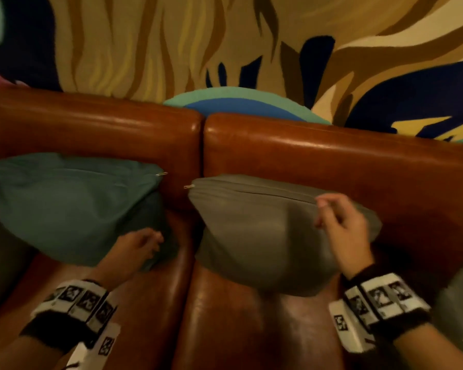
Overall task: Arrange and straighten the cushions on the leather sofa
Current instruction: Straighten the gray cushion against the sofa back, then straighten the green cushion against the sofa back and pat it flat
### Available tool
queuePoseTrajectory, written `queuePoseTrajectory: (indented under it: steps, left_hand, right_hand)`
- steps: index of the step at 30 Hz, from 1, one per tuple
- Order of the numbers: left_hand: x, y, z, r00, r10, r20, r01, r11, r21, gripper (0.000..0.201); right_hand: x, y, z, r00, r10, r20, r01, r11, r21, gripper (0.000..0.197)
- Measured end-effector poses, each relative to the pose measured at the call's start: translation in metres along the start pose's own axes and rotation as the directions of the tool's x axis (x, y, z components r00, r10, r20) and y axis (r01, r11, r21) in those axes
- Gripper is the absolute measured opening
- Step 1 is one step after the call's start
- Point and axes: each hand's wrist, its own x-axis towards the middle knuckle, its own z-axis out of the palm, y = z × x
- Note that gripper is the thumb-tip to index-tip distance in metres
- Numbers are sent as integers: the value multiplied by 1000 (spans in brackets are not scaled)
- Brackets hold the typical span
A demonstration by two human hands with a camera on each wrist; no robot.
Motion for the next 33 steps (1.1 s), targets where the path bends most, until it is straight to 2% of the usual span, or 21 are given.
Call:
queuePoseTrajectory:
  steps: [2, 3, 5, 6, 7, 8, 10, 11, 14, 16, 17, 19, 21, 23, 25, 28, 31, 33]
  left_hand:
    - [-16, -33, -13, 996, -48, 75, 35, 987, 157, 28]
    - [-20, -47, -20, 998, -51, 48, 38, 969, 246, 30]
    - [-19, -70, -37, 996, -33, -88, 62, 934, 353, 29]
    - [-13, -79, -49, 986, 14, -168, 53, 922, 384, 27]
    - [-6, -85, -62, 967, 95, -236, 11, 911, 412, 25]
    - [3, -92, -75, 936, 204, -287, -60, 896, 441, 25]
    - [24, -108, -104, 853, 398, -339, -190, 840, 508, 27]
    - [31, -117, -117, 822, 447, -353, -222, 822, 524, 27]
    - [44, -159, -145, 771, 559, -304, -305, 744, 594, 32]
    - [48, -191, -157, 800, 572, -183, -319, 664, 677, 43]
    - [50, -205, -162, 843, 526, -111, -303, 635, 710, 52]
    - [55, -231, -172, 912, 409, -36, -255, 631, 733, 74]
    - [69, -244, -176, 932, 363, 0, -250, 643, 724, 92]
    - [94, -241, -175, 922, 388, 2, -266, 627, 732, 100]
    - [128, -230, -173, 893, 448, -45, -268, 610, 745, 101]
    - [167, -218, -174, 885, 461, -66, -249, 588, 770, 104]
    - [163, -226, -172, 881, 471, -41, -277, 584, 763, 102]
    - [145, -243, -177, 841, 541, -16, -359, 580, 731, 94]
  right_hand:
    - [-22, -19, 58, 965, -28, 260, 40, 998, -39, 23]
    - [-32, -27, 88, 914, -41, 404, 89, 991, -100, 19]
    - [-49, -37, 152, 760, -77, 645, 245, 954, -175, 13]
    - [-56, -42, 185, 688, -93, 720, 321, 928, -187, 17]
    - [-62, -50, 216, 639, -102, 762, 386, 900, -203, 23]
    - [-67, -58, 245, 623, -120, 773, 432, 876, -213, 30]
    - [-78, -77, 299, 672, -164, 722, 470, 848, -244, 45]
    - [-83, -85, 322, 708, -186, 681, 476, 839, -265, 49]
    - [-94, -104, 378, 787, -211, 580, 462, 825, -327, 57]
    - [-100, -101, 408, 798, -142, 585, 432, 812, -392, 66]
    - [-102, -96, 418, 811, -103, 576, 413, 799, -438, 73]
    - [-103, -84, 435, 838, -51, 543, 397, 739, -544, 92]
    - [-99, -72, 446, 852, -12, 523, 396, 670, -629, 114]
    - [-73, -63, 450, 868, 7, 497, 394, 600, -697, 125]
    - [-28, -59, 450, 873, 24, 488, 403, 529, -747, 126]
    - [19, -53, 455, 840, 97, 533, 419, 508, -753, 127]
    - [7, -56, 465, 848, 119, 516, 403, 485, -776, 128]
    - [-12, -55, 463, 831, 125, 542, 423, 492, -761, 124]
